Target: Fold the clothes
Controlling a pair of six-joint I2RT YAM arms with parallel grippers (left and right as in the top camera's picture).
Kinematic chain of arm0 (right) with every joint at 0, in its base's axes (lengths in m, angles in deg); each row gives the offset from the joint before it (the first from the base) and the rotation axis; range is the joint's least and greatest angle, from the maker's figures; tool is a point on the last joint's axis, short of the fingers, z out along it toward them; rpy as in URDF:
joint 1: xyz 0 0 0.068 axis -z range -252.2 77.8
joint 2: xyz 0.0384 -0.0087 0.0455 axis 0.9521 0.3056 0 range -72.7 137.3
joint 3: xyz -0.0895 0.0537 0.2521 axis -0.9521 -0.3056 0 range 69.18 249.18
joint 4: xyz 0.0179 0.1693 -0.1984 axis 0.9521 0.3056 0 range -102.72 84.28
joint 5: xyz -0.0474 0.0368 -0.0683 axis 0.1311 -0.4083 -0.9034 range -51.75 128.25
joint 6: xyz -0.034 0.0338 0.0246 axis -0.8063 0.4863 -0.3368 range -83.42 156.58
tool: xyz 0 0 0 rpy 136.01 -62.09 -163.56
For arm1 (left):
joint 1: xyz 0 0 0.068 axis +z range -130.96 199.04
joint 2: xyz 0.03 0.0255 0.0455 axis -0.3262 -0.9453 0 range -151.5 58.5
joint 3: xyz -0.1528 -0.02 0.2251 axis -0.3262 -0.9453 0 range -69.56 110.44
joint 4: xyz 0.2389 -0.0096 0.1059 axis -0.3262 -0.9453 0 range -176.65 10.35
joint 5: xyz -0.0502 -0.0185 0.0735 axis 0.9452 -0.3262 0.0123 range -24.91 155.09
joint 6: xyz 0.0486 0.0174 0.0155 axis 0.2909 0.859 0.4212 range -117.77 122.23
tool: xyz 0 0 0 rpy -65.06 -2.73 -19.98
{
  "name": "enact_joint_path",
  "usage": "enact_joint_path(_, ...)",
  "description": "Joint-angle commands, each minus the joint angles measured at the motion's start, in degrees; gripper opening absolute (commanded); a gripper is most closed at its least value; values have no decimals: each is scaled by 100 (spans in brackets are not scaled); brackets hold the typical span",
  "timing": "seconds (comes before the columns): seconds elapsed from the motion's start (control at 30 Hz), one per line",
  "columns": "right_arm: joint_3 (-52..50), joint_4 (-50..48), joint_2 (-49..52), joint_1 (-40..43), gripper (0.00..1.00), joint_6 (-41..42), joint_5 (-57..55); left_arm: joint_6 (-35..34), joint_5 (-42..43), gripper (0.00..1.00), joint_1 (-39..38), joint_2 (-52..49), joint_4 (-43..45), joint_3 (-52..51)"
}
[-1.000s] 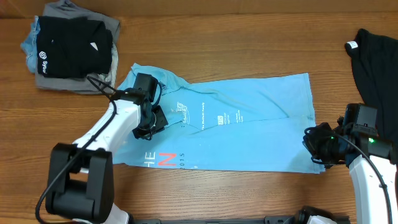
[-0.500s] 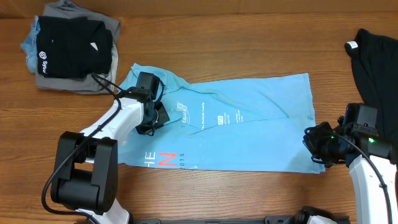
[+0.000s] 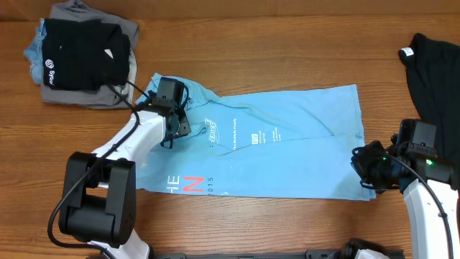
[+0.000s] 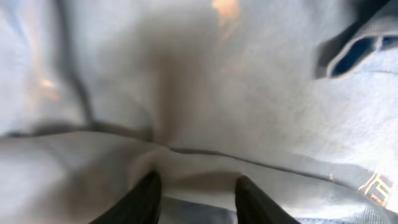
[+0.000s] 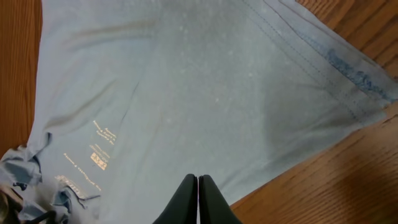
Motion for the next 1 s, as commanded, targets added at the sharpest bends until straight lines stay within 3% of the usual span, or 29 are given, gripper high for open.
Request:
enact_joint_path(0.0, 109, -55, -46, -33, 7, -44, -55, 267, -389, 46, 42, 33, -452, 723)
enact_joint_path(0.13, 107, -92, -46, -33, 9, -44, -55, 264, -387, 54, 39, 164, -1425, 1528)
enact_joint_path(0.2, 107, -116, -46, -33, 9, -44, -55, 273, -260, 53, 15, 216, -1762, 1799)
enact_joint_path(0.37, 105, -190, -46, -33, 9, -42, -50, 354, 479, 36, -105, 173, -2446, 1904)
enact_joint_path(0.6, 105, -212, -46, -33, 10, -44, -50, 214, 981, 27, -153, -247, -2500, 1139)
enact_joint_path(0.97, 105, -203, -46, -33, 10, -44, -52, 116, 955, 29, -44, -1132, -2334, 1016)
